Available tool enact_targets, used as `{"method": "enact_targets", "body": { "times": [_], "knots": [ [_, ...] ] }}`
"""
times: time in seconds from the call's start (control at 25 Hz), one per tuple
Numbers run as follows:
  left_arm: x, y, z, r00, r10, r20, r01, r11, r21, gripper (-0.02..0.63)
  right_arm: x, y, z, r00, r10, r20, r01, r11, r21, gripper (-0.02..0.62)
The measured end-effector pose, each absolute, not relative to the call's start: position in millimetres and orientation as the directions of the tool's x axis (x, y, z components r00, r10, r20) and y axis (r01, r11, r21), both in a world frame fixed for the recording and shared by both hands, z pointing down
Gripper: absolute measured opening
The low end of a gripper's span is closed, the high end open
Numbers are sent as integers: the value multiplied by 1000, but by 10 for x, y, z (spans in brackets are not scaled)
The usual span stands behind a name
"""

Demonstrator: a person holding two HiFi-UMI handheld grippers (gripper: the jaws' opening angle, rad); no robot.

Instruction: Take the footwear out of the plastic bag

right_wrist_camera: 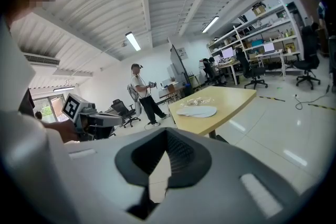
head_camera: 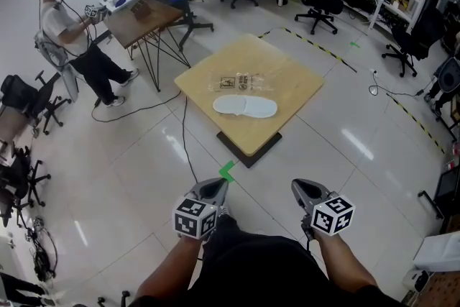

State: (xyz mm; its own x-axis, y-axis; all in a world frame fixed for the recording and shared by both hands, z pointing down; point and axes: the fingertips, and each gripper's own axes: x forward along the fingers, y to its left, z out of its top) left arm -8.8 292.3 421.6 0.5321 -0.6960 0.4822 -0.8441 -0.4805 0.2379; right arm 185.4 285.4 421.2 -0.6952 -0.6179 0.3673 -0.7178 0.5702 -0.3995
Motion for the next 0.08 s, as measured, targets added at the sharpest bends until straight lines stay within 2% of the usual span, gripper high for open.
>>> {"method": "enact_targets", "body": {
  "times": [0.08],
  "knots": [
    [-80, 2922, 4181, 532, -696, 482, -843, -485, 231, 8, 1866, 2864, 4200, -694, -620, 367, -719, 564, -406, 0]
  ]
}}
